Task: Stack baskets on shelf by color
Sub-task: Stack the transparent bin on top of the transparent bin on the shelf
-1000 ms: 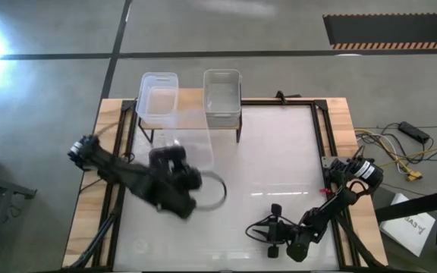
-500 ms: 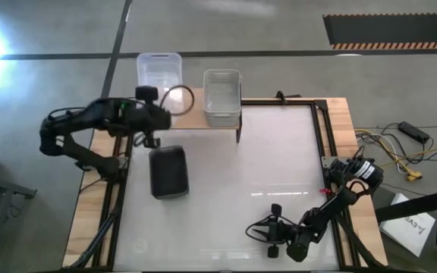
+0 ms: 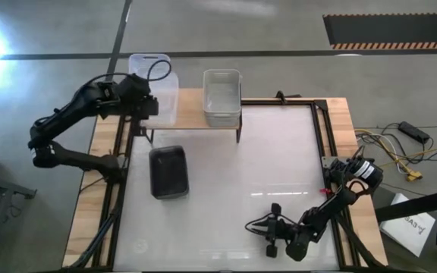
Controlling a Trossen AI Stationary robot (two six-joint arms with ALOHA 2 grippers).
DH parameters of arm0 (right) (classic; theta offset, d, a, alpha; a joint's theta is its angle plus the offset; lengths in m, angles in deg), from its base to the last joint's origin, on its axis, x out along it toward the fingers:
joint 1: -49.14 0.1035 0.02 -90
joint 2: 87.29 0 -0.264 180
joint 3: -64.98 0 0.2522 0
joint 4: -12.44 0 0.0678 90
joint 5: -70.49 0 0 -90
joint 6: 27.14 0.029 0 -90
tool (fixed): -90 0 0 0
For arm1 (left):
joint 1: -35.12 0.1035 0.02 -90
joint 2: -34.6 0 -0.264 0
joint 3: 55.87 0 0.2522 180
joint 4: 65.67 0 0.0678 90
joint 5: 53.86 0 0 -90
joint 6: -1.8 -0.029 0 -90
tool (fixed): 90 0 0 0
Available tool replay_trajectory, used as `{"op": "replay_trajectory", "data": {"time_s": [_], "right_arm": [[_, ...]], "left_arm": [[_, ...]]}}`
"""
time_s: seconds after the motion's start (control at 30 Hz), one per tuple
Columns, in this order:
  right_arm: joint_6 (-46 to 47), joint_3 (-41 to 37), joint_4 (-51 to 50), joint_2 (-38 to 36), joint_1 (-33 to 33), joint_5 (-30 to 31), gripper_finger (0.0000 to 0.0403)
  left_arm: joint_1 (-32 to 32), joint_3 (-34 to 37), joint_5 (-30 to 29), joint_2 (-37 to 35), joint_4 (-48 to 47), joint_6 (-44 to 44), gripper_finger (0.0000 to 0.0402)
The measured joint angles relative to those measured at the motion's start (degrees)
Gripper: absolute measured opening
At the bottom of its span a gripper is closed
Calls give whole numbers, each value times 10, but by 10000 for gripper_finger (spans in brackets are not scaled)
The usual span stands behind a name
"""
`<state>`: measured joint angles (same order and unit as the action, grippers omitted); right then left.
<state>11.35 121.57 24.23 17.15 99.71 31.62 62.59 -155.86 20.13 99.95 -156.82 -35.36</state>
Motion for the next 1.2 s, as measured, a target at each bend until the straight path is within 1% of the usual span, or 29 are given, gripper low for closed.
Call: {"op": "replay_trajectory", "data": {"time_s": [0.07, 0.2, 0.5, 0.7, 0.77, 1.03, 1.2], "right_arm": [[9, 0, 1, 0, 0, 0, 59], [15, 0, 3, 0, 0, 0, 58], [21, 0, 10, 0, 0, 0, 59], [21, 0, 10, 0, -1, 0, 59], [21, 0, 10, 0, -3, 0, 59], [21, 0, 10, 0, -10, 0, 59], [21, 0, 10, 0, -10, 0, 59]], "left_arm": [[26, 10, 40, -6, 22, -13, 0], [59, 23, 79, -9, 36, -25, 0], [67, 24, 86, -1, 34, -27, 0], [67, 24, 86, 1, 31, -7, 2], [67, 24, 85, 1, 27, -7, 11], [66, 23, 85, -6, 23, 7, 67], [66, 12, 86, -14, 18, 8, 83]]}}
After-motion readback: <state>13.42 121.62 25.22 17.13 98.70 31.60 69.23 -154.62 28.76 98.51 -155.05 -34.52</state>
